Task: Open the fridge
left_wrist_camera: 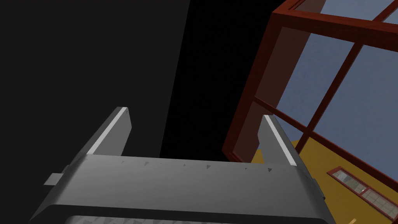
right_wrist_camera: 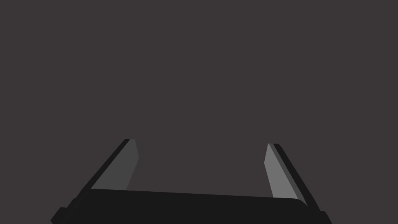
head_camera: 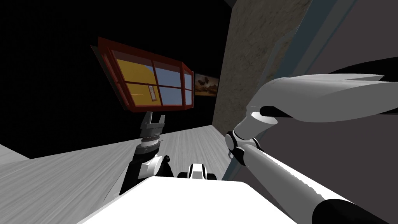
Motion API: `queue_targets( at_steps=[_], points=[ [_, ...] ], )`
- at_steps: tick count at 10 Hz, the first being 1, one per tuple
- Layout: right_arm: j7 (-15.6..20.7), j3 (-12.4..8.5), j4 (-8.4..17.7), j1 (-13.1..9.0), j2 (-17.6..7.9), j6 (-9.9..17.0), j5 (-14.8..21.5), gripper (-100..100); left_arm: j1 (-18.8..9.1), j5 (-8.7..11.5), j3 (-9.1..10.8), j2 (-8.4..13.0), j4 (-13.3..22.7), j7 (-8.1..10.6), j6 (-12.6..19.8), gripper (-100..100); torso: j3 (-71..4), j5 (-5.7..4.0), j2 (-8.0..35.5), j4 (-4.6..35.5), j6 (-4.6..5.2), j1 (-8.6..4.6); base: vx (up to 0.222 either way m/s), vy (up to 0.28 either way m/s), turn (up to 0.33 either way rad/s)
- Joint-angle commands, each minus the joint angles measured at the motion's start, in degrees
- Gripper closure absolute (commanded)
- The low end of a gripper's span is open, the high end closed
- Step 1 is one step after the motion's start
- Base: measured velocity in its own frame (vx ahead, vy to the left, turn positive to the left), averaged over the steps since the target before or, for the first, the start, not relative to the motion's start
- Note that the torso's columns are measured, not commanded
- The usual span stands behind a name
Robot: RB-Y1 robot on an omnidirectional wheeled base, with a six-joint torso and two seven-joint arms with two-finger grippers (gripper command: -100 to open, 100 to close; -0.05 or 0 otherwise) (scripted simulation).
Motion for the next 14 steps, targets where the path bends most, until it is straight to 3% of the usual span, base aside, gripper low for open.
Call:
queue_targets(
  at_steps=[1,3,4,7,8,9,10,12,13,14],
  points=[
    [0.3,-0.1,1.6,-2.9,1.1,-1.2,-3.5,-100,0.0,0.0,0.0,0.0,0.0,0.0,0.0,0,-0.2,-0.02,-0.2,-0.1,-0.22,-0.01,-0.026,-0.005,0.105],
    [0.3,-0.1,1.6,-2.9,1.1,-1.2,-3.5,-100,0.0,0.0,0.0,0.0,0.0,0.0,0.0,0,-0.4,-0.02,-0.5,-0.2,-0.17,-0.04,-0.01,-0.002,-0.028],
    [0.9,-0.7,1.9,-5.1,1.6,-2.2,-5.1,-100,0.0,0.0,0.0,0.0,0.0,0.0,0.0,0,-0.4,0.02,-0.4,-0.2,-0.16,-0.12,0.014,0.008,0.082],
    [0.9,-0.7,1.9,-5.1,1.6,-2.2,-5.6,-100,0.0,0.0,0.0,0.0,0.0,0.0,0.0,0,-0.9,0.13,-0.8,-0.4,-0.41,-0.18,-0.008,0.005,0.053],
    [1.5,-1.2,2.2,-7.1,2.3,-3.0,-7.5,-100,0.0,0.0,0.0,0.0,0.0,0.0,0.0,0,-1.0,0.11,-0.9,-0.4,-0.37,-0.29,-0.034,0.0,0.11],
    [1.5,-1.2,2.2,-7.1,2.3,-3.0,-7.5,-100,0.0,0.0,0.0,0.0,0.0,0.0,0.0,0,-1.0,0.04,-0.9,-0.4,-0.54,-0.36,-0.027,-0.014,0.129],
    [2.0,-1.7,2.6,-8.9,3.0,-3.8,-8.8,-100,0.0,0.0,0.0,0.0,0.0,0.0,0.0,0,-1.1,-0.03,-1.1,-0.5,-0.55,-0.43,-0.022,-0.003,0.178],
    [2.0,-1.7,2.6,-8.9,3.0,-3.8,-9.2,-100,0.0,0.0,0.0,0.0,0.0,0.0,0.0,0,-1.1,-0.2,-1.3,-0.6,-0.51,-0.41,-0.019,-0.001,0.008],
    [2.6,-2.2,2.9,-10.6,3.9,-4.5,-10.8,-100,0.0,0.0,0.0,0.0,0.0,0.0,0.0,0,-1.2,-0.21,-1.3,-0.6,-0.53,-0.53,0.006,-0.019,0.107],
    [2.6,-2.2,2.9,-10.6,3.9,-4.5,-10.8,-100,0.0,0.0,0.0,0.0,0.0,0.0,0.0,0,-1.2,-0.22,-1.4,-0.6,-0.56,-0.65,0.007,-0.018,0.07]
  ],
)
